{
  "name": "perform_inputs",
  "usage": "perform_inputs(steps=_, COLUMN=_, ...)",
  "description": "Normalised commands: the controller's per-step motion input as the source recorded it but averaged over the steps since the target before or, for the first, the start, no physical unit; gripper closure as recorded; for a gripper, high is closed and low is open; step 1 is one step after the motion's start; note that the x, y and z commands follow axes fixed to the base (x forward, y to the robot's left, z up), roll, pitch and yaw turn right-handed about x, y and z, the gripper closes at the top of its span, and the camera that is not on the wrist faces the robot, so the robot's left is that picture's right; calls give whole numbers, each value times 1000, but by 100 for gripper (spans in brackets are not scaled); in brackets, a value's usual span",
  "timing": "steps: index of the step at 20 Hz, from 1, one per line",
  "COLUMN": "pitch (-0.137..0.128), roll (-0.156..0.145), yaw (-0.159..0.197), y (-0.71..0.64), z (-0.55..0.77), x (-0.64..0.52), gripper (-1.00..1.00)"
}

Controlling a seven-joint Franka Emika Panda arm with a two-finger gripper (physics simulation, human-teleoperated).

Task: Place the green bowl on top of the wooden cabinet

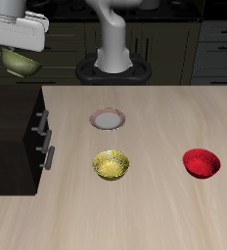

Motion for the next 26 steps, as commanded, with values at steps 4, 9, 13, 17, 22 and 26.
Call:
perform_inputs(steps=4, pitch=5, roll=147, yaw=-18, y=209, z=79, x=-4, gripper=100)
perform_inputs(steps=9, pitch=2, roll=132, yaw=32, y=263, z=4, x=-27, gripper=100)
perform_inputs(steps=13, pitch=11, roll=26, yaw=30, y=117, z=-13, x=4, gripper=100)
perform_inputs(steps=17, pitch=14, roll=3, yaw=58, y=-202, z=-96, x=58, gripper=100)
perform_inputs(steps=22, pitch=14, roll=-52, yaw=-23, y=-433, z=-62, x=5, gripper=100)
perform_inputs(steps=26, pitch=16, roll=-16, yaw=12, y=-191, z=-61, x=-109, gripper=100)
